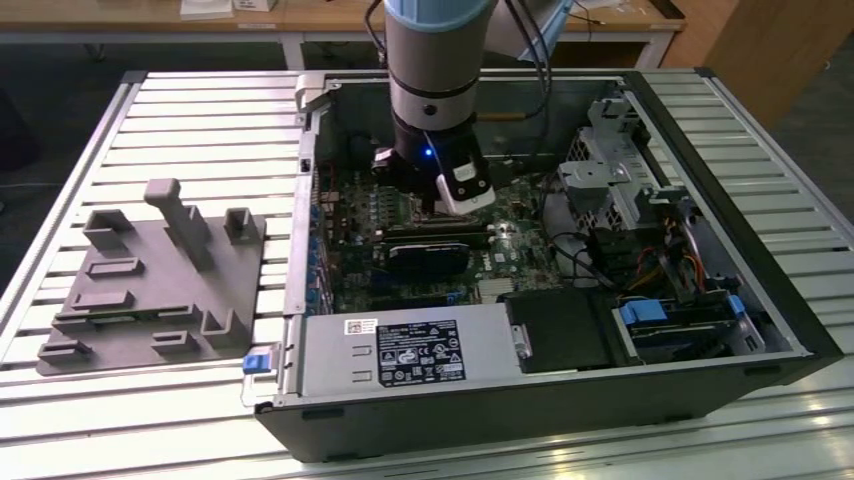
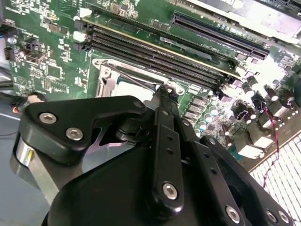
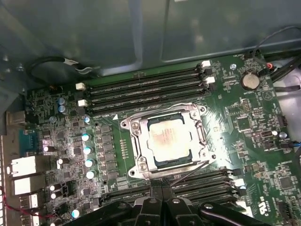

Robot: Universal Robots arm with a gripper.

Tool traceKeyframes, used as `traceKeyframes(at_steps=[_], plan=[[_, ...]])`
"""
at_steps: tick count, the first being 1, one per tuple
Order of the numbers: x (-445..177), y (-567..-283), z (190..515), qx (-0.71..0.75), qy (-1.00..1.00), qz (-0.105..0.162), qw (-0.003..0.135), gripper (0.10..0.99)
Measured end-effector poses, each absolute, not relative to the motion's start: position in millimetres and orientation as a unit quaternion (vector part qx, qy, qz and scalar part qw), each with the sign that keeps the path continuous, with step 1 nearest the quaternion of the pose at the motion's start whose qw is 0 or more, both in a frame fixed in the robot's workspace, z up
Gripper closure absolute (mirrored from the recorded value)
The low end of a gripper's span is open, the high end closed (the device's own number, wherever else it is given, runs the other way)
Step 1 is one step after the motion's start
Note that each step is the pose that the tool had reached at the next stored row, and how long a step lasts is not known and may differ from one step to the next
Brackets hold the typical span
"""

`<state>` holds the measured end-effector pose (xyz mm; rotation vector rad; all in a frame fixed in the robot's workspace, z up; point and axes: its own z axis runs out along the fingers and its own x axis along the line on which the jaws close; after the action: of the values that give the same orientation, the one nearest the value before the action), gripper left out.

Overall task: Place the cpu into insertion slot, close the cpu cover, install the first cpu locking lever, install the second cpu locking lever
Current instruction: 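Install the second cpu locking lever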

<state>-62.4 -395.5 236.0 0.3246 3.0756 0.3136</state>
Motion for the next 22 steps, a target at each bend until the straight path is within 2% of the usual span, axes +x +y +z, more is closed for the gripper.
traceKeyframes(at_steps=[11, 22], plan=[[-70, -398, 224, 0.105, 0.989, 0.104, 0.015, 0.98], [-73, -404, 216, 0.105, 0.986, 0.125, 0.012, 0.98]])
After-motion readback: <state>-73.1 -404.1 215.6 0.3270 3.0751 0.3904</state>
